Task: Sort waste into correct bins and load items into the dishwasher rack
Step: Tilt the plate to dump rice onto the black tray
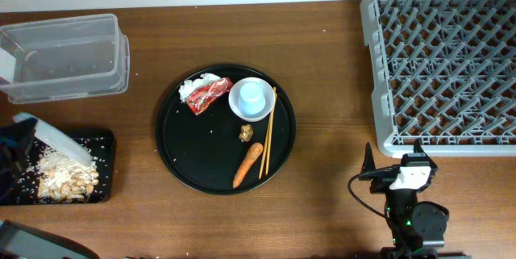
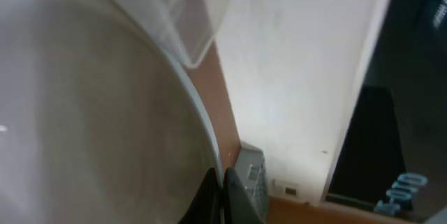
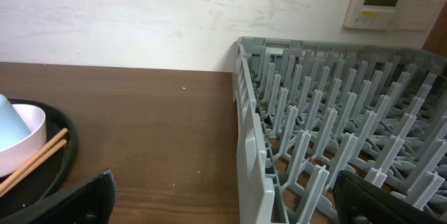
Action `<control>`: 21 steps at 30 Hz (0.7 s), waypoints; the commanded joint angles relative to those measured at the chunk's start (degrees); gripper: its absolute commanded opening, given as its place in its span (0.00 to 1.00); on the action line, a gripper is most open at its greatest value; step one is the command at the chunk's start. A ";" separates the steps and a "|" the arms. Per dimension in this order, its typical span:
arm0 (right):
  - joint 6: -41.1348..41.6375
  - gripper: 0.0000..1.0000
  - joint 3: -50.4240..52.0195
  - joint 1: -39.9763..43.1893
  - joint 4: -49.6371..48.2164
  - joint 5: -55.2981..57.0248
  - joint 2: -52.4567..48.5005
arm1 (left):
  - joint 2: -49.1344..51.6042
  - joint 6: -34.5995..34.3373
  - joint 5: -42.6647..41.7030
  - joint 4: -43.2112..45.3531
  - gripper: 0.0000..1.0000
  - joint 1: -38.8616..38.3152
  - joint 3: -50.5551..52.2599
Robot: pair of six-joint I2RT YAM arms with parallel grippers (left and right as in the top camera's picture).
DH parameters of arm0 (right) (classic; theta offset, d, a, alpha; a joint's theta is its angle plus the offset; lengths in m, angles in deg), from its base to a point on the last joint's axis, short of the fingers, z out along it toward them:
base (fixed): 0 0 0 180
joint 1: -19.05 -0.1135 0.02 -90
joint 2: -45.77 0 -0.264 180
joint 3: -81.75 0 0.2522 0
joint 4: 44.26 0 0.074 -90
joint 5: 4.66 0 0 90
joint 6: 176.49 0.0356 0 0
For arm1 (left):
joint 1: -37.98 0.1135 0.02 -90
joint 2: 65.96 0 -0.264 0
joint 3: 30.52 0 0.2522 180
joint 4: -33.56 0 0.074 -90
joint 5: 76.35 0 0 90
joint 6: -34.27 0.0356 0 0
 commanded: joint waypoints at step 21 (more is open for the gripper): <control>0.46 0.98 0.28 -0.22 0.39 0.48 0.42 | -25.33 3.93 22.16 -11.82 0.01 -20.37 -0.76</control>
